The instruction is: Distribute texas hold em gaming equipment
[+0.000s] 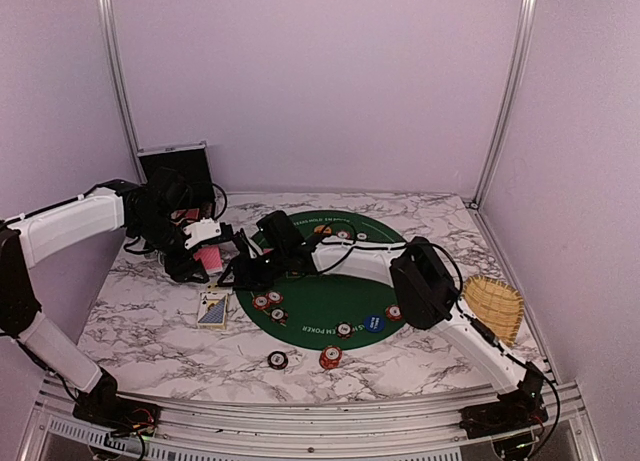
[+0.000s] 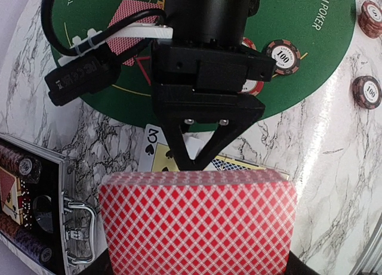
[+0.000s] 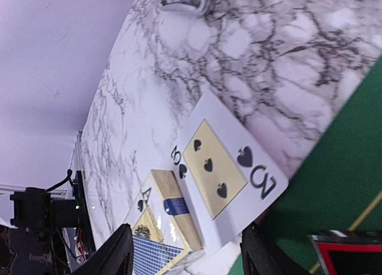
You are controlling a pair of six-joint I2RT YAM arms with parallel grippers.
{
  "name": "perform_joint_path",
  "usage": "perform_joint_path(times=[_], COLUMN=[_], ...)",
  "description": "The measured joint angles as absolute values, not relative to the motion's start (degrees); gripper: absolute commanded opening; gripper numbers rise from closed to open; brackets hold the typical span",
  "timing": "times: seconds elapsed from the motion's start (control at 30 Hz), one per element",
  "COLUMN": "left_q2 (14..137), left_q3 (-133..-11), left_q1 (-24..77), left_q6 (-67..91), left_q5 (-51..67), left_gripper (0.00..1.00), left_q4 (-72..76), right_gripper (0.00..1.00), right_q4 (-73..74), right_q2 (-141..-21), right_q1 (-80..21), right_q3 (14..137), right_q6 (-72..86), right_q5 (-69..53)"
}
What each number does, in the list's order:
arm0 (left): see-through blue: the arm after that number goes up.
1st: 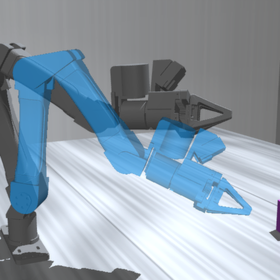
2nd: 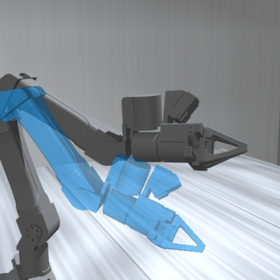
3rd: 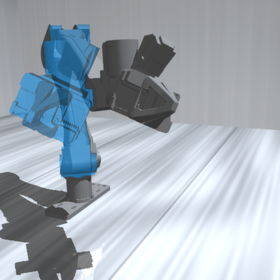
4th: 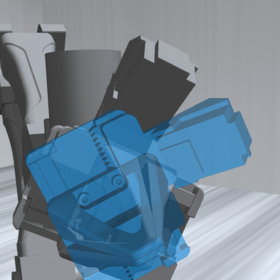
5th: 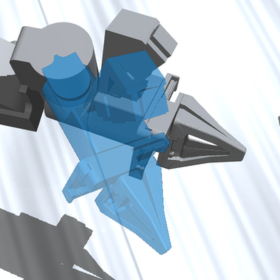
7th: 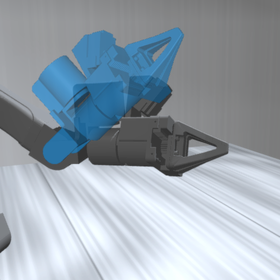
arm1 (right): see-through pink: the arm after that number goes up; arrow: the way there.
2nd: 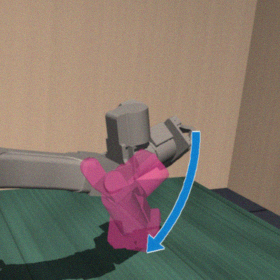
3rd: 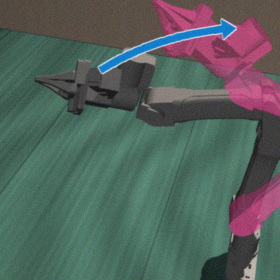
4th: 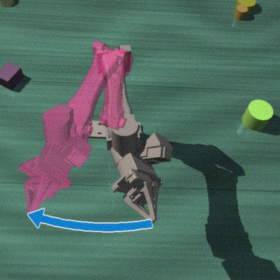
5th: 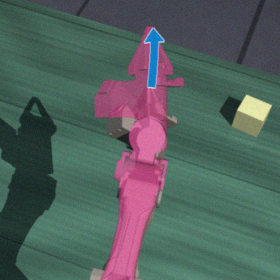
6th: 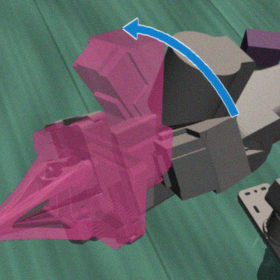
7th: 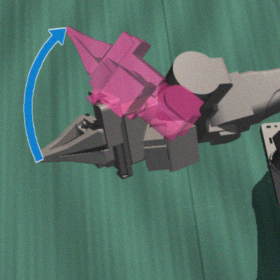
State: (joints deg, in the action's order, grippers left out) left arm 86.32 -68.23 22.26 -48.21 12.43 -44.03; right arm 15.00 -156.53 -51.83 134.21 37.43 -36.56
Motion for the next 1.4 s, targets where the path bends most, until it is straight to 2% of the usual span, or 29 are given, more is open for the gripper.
perform_joint_path(times=[0.17,0.3,0.43,0.77,1.03,1.4], left_q2=[86.32,86.32,86.54,88.51,91.46,94.87], left_q3=[-68.77,-69.41,-70.22,-72.66,-75.16,-78.15], left_q1=[22.26,22.26,22.26,22.33,24.99,28.29], left_q6=[-48.16,-47.99,-47.77,-47.29,-46.70,-45.80], left_q5=[12.60,13.04,13.56,15.40,15.55,15.40], left_gripper=[0.00,0.00,0.00,0.00,0.00,0.00], left_q4=[-44.38,-44.80,-45.08,-45.28,-45.28,-45.25], right_gripper=[0.63,0.72,0.76,0.79,0.82,0.85], right_q4=[8.40,4.27,2.92,-3.31,-11.81,-23.81], right_q2=[-155.83,-150.39,-142.87,-129.27,-127.61,-127.61], right_q1=[-52.84,-52.60,-51.09,-45.71,-45.74,-45.74], right_q3=[130.91,120.95,111.33,98.43,91.53,88.82], right_q6=[37.71,37.69,37.26,38.83,46.04,55.61], right_q5=[-42.35,-44.60,-44.14,-42.94,-46.04,-49.91])
